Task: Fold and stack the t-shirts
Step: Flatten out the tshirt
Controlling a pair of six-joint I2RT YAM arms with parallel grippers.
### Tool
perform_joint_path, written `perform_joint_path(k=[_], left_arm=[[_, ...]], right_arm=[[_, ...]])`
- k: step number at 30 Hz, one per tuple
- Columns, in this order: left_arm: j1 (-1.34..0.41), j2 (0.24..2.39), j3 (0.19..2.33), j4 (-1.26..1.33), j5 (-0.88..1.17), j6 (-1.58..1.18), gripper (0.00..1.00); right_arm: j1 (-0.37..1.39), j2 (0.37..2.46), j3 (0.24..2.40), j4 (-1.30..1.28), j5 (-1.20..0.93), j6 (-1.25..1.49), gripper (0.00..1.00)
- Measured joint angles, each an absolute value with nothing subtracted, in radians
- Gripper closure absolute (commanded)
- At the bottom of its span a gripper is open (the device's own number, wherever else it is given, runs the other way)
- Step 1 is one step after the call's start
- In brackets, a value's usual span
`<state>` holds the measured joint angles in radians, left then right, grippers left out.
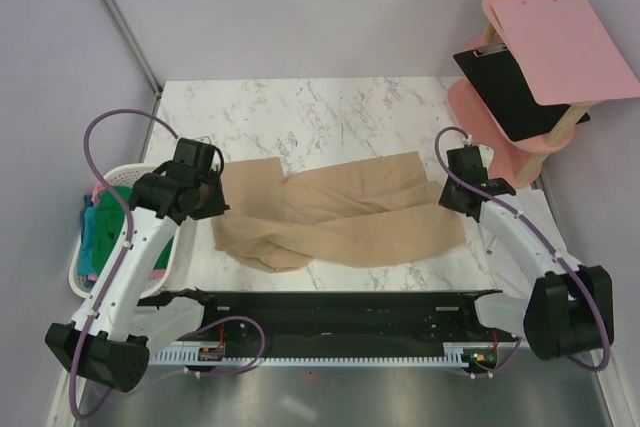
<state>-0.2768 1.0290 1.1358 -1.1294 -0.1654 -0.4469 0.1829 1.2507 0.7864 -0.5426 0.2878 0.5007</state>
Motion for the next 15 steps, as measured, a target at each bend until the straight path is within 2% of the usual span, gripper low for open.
perform_joint_path(k=[8,15], left_arm=[[-0.277,1.037,1.155,-1.133,-0.187,-0.440,0.98],[-0.277,1.097,1.456,-1.188,-0.234,-0.398,0.98]], right_arm=[[0.183,1.044,0.907,-0.623,0.250,0.491,1.00],[0.183,0.959,1.008,-0.638,0.214,0.456,1.00]])
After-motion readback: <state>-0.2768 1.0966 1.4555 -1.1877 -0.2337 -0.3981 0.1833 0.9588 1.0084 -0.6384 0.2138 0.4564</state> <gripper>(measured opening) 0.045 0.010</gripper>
